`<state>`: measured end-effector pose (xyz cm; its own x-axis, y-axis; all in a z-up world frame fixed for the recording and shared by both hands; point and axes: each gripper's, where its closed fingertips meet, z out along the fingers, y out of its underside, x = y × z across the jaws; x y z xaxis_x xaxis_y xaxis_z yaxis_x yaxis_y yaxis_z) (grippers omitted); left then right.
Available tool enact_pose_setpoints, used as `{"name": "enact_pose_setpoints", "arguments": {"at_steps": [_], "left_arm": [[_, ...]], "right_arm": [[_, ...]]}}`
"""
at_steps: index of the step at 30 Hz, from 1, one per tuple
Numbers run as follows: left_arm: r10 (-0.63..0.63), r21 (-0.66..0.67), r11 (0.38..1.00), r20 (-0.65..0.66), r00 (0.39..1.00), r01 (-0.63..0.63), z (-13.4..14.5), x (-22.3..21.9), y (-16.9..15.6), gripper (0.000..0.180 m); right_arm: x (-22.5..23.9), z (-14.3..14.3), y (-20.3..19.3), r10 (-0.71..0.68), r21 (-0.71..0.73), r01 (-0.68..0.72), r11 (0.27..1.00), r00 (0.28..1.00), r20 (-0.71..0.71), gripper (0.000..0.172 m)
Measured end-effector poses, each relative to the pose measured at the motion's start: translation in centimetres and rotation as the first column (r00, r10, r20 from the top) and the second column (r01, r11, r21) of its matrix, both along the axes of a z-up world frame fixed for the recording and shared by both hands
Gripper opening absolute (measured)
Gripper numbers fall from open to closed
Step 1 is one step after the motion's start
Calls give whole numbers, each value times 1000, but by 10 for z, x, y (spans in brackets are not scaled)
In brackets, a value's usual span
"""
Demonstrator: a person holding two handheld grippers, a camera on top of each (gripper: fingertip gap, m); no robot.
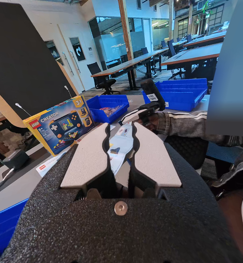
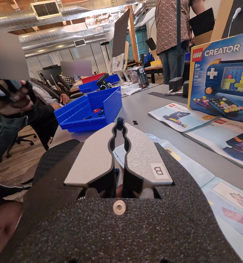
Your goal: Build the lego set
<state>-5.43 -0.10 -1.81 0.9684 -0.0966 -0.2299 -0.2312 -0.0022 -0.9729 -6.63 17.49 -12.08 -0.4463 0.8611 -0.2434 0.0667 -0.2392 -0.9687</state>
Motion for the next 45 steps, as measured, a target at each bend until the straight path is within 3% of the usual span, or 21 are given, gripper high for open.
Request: {"name": "enact_pose_setpoints", "arguments": {"at_steps": [4, 13, 19, 27, 33, 38, 45], "left_arm": [[-29, 18, 999, 55, 998, 28, -11, -10, 8, 29], [27, -51, 998, 18, 999, -26, -84, -54, 43, 38], [-34, -89, 995, 24, 999, 36, -105, -67, 71, 41], [-146, -142, 977, 98, 984, 159, -135, -59, 102, 43], [-225, -148, 955, 199, 954, 257, -145, -50, 103, 41], [-179, -249, 943, 183, 967, 221, -166, -57, 106, 39], [-181, -277, 931, 216, 959, 238, -170, -57, 108, 36]], "right_arm": [[-2, -4, 0, -4, 18, 4, 1000, 1000, 15, 7], [-5, -15, 0, -3, 14, 2, 1000, 998, 57, 7], [-9, -23, -11, 29, 112, -38, 993, 996, 80, 7], [-21, -46, -42, 129, 136, -179, 974, 942, 310, 8], [-25, -65, -38, 85, 268, -167, 949, 952, 295, 7], [-26, -80, -29, 27, 335, -152, 930, 937, 349, 7], [-25, -97, -27, 19, 314, -172, 934, 899, 437, 7]]}}
